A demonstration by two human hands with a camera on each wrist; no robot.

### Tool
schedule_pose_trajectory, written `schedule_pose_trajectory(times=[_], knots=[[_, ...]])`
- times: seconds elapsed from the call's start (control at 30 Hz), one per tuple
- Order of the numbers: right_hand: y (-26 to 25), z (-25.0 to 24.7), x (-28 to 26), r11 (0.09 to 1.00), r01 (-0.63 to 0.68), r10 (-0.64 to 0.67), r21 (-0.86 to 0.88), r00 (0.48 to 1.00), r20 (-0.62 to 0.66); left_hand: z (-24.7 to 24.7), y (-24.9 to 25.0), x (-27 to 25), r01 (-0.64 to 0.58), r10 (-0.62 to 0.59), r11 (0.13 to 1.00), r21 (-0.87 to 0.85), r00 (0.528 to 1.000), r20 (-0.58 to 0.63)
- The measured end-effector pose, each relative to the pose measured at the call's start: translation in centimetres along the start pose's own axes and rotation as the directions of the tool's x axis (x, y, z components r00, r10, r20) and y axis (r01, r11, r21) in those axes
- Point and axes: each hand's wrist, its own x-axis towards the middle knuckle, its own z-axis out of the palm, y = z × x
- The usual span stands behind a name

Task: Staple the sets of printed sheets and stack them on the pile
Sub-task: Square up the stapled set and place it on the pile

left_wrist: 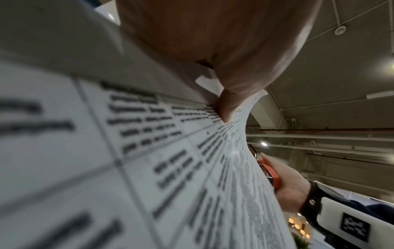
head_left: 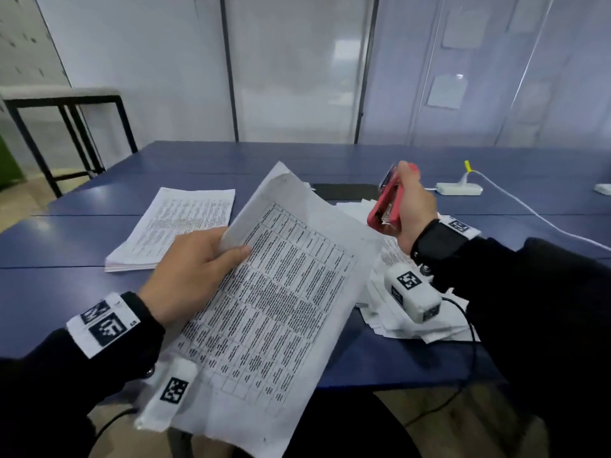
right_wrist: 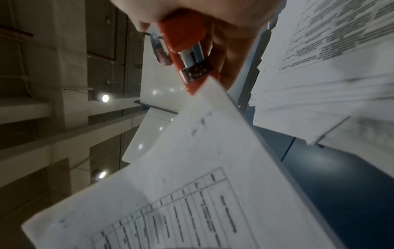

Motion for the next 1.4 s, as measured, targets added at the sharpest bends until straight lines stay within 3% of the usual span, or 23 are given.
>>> schedule_pose_trajectory(times=[0.13,0.4,0.73,1.1,1.27,1.4], knots=[[0.6,0.1,0.3,0.997,-0.016,0.019,0.077,0.999,-0.030,0.8,1.2,0.4,-0.033,0.032,0.997,0.066,0.999,0.015],[2.2,1.4,1.2,0.996,-0.034,0.029,-0.079,0.998,-0.059,0.1,2.1,1.9,-0.011,0.011,0.980,0.198,1.000,0.002],[2.3,3.4,1.3,0.999,-0.025,0.023,-0.026,0.995,-0.101,-0.6,3.1,3.2,-0.068,0.076,0.950,0.305,0.997,-0.015],[2.6,4.1,1.4,0.999,-0.004,0.011,0.043,0.986,-0.165,-0.5,3.1,2.8,-0.085,0.098,0.945,0.316,0.995,-0.026],[3.4,4.7,1.7,0.997,0.076,-0.073,0.005,0.968,-0.241,-0.5,2.8,2.9,-0.090,0.110,0.942,0.323,0.993,-0.044],[4.4,4.7,2.1,0.999,0.003,0.005,0.043,0.980,-0.199,-0.8,2.4,2.9,-0.062,0.083,0.946,0.317,0.995,-0.051]])
